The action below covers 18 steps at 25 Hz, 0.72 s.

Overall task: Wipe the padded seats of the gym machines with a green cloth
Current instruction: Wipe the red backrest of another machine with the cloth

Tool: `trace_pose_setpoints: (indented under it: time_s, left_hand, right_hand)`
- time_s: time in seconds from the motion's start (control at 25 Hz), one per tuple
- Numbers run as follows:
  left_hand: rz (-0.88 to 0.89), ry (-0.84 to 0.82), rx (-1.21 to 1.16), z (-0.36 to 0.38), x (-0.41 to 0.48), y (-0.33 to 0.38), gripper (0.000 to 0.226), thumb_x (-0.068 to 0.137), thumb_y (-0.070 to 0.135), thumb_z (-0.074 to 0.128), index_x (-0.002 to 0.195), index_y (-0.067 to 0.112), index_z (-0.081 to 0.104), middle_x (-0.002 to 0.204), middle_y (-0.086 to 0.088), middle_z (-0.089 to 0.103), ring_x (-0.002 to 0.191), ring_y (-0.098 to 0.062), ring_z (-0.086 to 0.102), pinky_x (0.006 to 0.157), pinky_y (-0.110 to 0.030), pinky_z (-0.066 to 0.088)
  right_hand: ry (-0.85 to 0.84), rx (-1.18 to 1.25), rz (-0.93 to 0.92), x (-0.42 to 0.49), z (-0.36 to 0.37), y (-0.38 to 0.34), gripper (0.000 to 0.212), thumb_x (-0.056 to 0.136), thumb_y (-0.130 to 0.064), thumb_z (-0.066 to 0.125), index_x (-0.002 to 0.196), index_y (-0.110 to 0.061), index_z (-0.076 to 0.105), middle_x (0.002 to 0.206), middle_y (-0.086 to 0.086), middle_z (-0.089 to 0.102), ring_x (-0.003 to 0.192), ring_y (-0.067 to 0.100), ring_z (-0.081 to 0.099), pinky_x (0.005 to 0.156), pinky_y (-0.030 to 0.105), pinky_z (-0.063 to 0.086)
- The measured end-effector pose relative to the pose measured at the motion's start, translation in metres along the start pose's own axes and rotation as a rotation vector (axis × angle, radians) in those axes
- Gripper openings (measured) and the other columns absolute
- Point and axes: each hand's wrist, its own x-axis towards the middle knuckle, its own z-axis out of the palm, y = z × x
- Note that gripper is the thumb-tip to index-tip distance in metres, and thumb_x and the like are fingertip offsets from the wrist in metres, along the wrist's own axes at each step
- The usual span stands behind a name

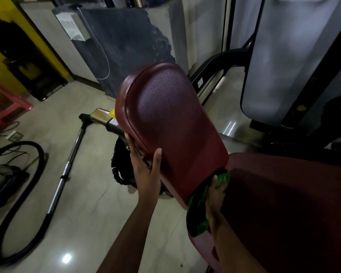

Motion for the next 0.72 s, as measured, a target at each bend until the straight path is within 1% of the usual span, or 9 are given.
trace_pose_setpoints:
  time_s: [0.08, 0.12, 0.2, 0.28, 0.4, 0.48, 0.6, 0.64, 0.72]
  left_hand:
    - [0.016, -0.013, -0.026, 0.001, -0.002, 0.002, 0.077, 0.083, 0.059, 0.054, 0.138, 0.061, -0.001, 0.151, 0.033, 0.01, 0.141, -0.018, 0.03, 0.112, -0.05, 0.032]
    - [0.016, -0.013, -0.03, 0.001, -0.003, 0.005, 0.077, 0.084, 0.056, 0.053, 0.138, 0.059, -0.001, 0.145, 0.041, 0.008, 0.142, -0.014, 0.028, 0.114, -0.047, 0.031]
    - [0.015, -0.018, -0.026, 0.001, -0.002, 0.009, 0.078, 0.084, 0.053, 0.052, 0.141, 0.053, -0.001, 0.142, 0.043, 0.005, 0.143, -0.005, 0.022, 0.117, -0.036, 0.026]
    - [0.009, -0.032, -0.032, -0.001, -0.001, 0.011, 0.078, 0.084, 0.053, 0.051, 0.141, 0.052, -0.001, 0.143, 0.04, 0.006, 0.142, 0.0, 0.018, 0.116, -0.031, 0.023]
    - [0.003, -0.069, -0.092, -0.006, -0.001, 0.012, 0.067, 0.087, 0.052, 0.047, 0.138, 0.06, 0.003, 0.149, 0.032, 0.014, 0.14, -0.002, 0.028, 0.115, -0.033, 0.029]
    - [-0.015, -0.103, -0.135, -0.011, 0.001, 0.011, 0.059, 0.093, 0.051, 0.037, 0.143, 0.048, 0.005, 0.148, 0.031, 0.018, 0.135, 0.008, 0.03, 0.113, -0.022, 0.029]
    - [0.049, -0.133, -0.137, -0.017, 0.003, 0.008, 0.064, 0.09, 0.066, 0.027, 0.144, 0.038, 0.007, 0.143, 0.043, 0.015, 0.138, 0.014, 0.017, 0.114, -0.015, 0.021]
    - [0.044, -0.127, -0.149, -0.018, 0.003, 0.008, 0.065, 0.088, 0.068, 0.027, 0.143, 0.039, 0.009, 0.143, 0.043, 0.016, 0.138, 0.013, 0.017, 0.116, -0.018, 0.02]
    - [0.008, -0.111, -0.176, -0.016, 0.002, 0.008, 0.058, 0.087, 0.065, 0.032, 0.14, 0.051, 0.012, 0.148, 0.034, 0.02, 0.142, 0.003, 0.02, 0.12, -0.035, 0.021]
  right_hand:
    - [0.025, -0.072, 0.016, -0.021, -0.002, 0.0, 0.062, 0.094, -0.054, 0.034, 0.146, -0.02, 0.025, 0.133, 0.029, 0.047, 0.117, 0.045, 0.049, 0.102, 0.046, 0.039]
    - [0.031, -0.105, -0.004, -0.035, -0.002, 0.001, 0.068, 0.091, -0.06, 0.032, 0.145, -0.018, 0.028, 0.127, 0.032, 0.05, 0.112, 0.047, 0.052, 0.098, 0.047, 0.042]
    - [0.062, -0.129, -0.098, -0.066, -0.005, -0.001, 0.086, 0.079, -0.073, 0.021, 0.14, -0.016, 0.038, 0.116, 0.034, 0.053, 0.102, 0.048, 0.055, 0.091, 0.047, 0.045]
    - [0.081, -0.101, -0.279, -0.086, -0.011, -0.01, 0.072, 0.081, -0.068, 0.026, 0.136, -0.024, 0.045, 0.113, 0.029, 0.054, 0.101, 0.044, 0.055, 0.089, 0.046, 0.046]
    - [0.055, 0.024, -0.594, -0.113, -0.018, -0.071, 0.048, 0.088, -0.048, 0.041, 0.133, -0.033, 0.046, 0.125, 0.015, 0.051, 0.113, 0.027, 0.051, 0.096, 0.038, 0.044]
    - [-0.01, 0.048, -0.776, -0.134, -0.006, -0.127, 0.045, 0.09, -0.045, 0.042, 0.134, -0.035, 0.043, 0.135, 0.012, 0.045, 0.122, 0.018, 0.044, 0.099, 0.03, 0.038]
    - [-0.037, -0.133, -0.992, -0.148, 0.023, -0.166, 0.047, 0.092, -0.049, 0.037, 0.138, -0.037, 0.036, 0.146, 0.013, 0.036, 0.133, 0.023, 0.029, 0.107, 0.031, 0.022]
    - [0.006, -0.189, -1.03, -0.143, 0.029, -0.163, 0.047, 0.093, -0.051, 0.033, 0.138, -0.037, 0.033, 0.146, 0.013, 0.035, 0.134, 0.025, 0.027, 0.108, 0.033, 0.021]
    - [0.103, -0.244, -0.994, -0.125, 0.036, -0.142, 0.047, 0.095, -0.054, 0.023, 0.138, -0.036, 0.031, 0.145, 0.014, 0.038, 0.133, 0.026, 0.029, 0.108, 0.038, 0.023]
